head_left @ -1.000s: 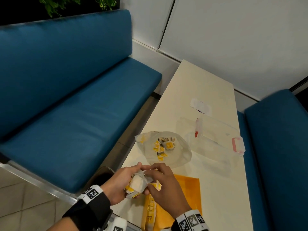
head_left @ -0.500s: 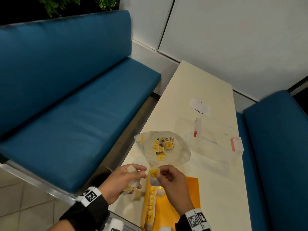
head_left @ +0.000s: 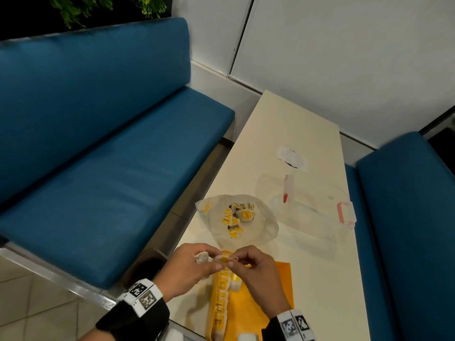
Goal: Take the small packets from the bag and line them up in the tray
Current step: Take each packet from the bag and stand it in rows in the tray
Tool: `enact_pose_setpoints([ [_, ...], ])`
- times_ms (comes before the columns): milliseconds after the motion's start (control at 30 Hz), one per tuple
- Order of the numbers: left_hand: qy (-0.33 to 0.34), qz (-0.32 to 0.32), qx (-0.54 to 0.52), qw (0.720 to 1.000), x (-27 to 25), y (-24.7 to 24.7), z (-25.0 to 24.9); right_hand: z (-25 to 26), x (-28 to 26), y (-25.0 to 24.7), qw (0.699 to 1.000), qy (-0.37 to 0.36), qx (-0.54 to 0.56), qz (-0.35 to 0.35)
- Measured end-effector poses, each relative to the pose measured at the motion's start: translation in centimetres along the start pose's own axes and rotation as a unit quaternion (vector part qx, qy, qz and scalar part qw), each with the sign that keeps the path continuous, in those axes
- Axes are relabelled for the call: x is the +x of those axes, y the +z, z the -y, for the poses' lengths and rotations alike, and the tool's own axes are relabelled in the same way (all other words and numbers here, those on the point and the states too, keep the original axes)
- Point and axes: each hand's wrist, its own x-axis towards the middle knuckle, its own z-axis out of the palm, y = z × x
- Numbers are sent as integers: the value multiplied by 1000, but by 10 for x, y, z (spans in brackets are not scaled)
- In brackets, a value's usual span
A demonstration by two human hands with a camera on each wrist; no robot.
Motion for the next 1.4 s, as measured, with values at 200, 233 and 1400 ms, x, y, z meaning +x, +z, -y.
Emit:
enact_pose_setpoints([
  [200,-23,-23,-6,999,-3,-12,13,-9,2,-22,999,-1,-34,12],
  [233,-23,-23,-6,999,-4,-12,13,-10,2,-23,999,4,-31,15],
  [1400,-71,-10,106,992,5,22,28,-61,-4,-24,964,230,-72,114],
])
